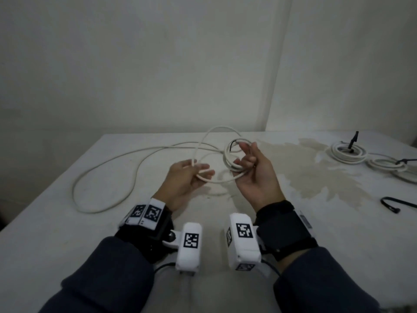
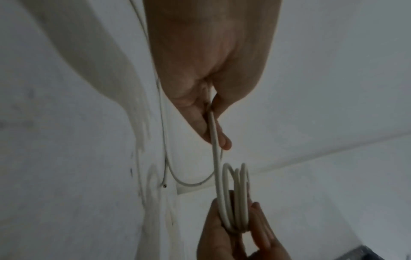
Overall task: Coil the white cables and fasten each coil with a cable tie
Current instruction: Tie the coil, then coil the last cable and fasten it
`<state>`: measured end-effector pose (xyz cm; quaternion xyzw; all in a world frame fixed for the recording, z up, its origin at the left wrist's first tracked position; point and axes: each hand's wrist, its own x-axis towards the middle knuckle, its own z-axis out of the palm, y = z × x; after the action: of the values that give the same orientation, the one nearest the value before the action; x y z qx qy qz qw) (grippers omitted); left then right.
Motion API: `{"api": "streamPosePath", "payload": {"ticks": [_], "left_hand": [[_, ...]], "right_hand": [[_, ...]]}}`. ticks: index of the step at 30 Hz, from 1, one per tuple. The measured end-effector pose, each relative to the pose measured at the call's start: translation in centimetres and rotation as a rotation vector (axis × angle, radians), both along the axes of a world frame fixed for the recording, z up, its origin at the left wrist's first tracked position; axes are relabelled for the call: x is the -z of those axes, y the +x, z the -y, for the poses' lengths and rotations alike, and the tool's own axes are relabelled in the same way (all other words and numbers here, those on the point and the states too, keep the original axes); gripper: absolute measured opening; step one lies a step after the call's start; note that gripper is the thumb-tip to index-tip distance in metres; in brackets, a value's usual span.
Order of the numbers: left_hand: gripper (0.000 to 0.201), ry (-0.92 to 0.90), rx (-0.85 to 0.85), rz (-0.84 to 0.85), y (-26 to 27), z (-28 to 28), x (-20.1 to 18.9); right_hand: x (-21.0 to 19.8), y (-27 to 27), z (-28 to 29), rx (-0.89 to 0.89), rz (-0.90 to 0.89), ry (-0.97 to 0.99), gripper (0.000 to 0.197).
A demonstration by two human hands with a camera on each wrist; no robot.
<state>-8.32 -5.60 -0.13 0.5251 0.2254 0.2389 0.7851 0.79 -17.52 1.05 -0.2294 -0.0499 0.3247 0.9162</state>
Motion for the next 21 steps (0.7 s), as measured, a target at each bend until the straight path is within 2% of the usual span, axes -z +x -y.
{"api": "streamPosePath", "payload": {"ticks": [3, 5, 8, 10, 15, 21], "left_hand": [[0.015, 0.167, -0.119, 0.161, -0.8, -0.7, -0.4], [0.016, 0.317, -0.148, 0.172, -1.2, -1.0, -0.6], [0.017, 0.438, -0.194, 0.194, -1.8, -1.6, -0.7], [0.019, 0.435, -0.180, 0.187, -2.1, -2.0, -0.6], [0.021, 0.271, -0.049, 0.181, -2.6, -1.9, -0.6], [0.021, 0.249, 0.025, 0.076, -2.2, -1.7, 0.3]], "right_hand": [[1.0, -0.3, -0.4, -0.055, 0.117, -0.196, 0.032], [1.2, -0.8, -0.9, -0.092, 0.233, -0.335, 0.032], [0.8, -1.1, -1.7, -0.176, 0.348, -0.426, 0.031], [0.4, -1.0, -2.2, -0.251, 0.437, -0.480, 0.033], [0.1, -1.2, -3.6, -0.394, 0.745, -0.648, 0.037], [0.6, -2.0, -3.7, -0.410, 0.887, -0.742, 0.035]]}}
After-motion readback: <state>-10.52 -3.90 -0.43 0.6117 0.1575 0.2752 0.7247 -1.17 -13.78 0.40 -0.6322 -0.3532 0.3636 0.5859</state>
